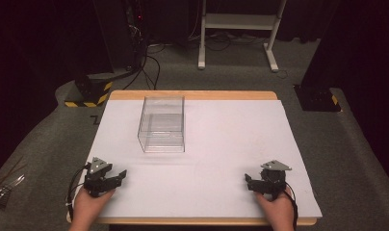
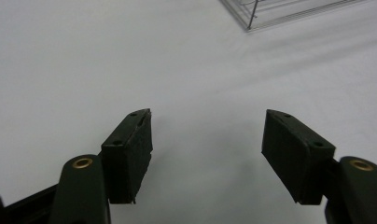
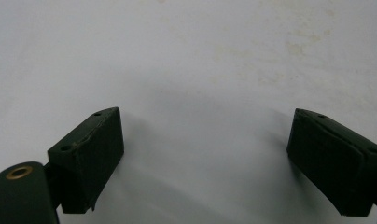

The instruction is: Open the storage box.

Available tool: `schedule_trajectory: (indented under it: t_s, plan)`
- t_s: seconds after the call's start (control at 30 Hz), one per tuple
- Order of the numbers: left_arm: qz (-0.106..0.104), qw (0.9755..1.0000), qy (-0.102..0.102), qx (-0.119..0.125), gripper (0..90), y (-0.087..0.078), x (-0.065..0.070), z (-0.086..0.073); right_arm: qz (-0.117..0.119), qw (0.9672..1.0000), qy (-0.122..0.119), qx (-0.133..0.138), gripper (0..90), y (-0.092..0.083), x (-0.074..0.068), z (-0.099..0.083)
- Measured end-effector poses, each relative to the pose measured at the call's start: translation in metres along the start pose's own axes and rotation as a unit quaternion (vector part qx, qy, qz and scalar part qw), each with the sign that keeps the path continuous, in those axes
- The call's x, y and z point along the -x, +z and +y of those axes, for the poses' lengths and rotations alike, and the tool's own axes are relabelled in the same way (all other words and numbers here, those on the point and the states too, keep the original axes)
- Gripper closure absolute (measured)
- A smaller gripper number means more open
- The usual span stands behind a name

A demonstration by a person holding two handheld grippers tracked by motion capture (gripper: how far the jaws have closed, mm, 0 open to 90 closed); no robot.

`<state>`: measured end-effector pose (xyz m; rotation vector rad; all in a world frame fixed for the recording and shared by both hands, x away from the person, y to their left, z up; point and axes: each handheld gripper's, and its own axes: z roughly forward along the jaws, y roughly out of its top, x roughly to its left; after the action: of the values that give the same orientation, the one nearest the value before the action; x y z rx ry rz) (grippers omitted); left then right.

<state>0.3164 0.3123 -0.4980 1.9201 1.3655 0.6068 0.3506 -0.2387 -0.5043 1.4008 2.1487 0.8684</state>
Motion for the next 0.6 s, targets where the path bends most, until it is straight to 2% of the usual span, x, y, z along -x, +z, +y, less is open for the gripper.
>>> schedule_trajectory:
  t_s: [0.17, 0.37, 0.4, 0.6]
  plan:
    - [-0.014, 0.9996, -0.002, 0.026, 34.0, -0.006, 0.005, 0.004, 0.0, 1.0, 0.0, 0.0, 10.7, 0.0, 0.0, 0.0]
    - [-0.026, 0.9989, 0.0, 0.038, 35.2, -0.008, 0.01, 0.006, 0.0, 1.0, -0.001, 0.0, 10.7, 0.0, 0.0, 0.0]
    - [-0.035, 0.9984, -0.004, 0.044, 35.8, -0.009, 0.012, 0.007, 0.0, 1.0, -0.001, 0.0, 10.7, 0.0, 0.0, 0.0]
    - [-0.06, 0.9968, -0.01, 0.052, 37.6, -0.009, 0.018, 0.011, 0.0, 1.0, 0.0, 0.0, 10.7, 0.0, 0.0, 0.0]
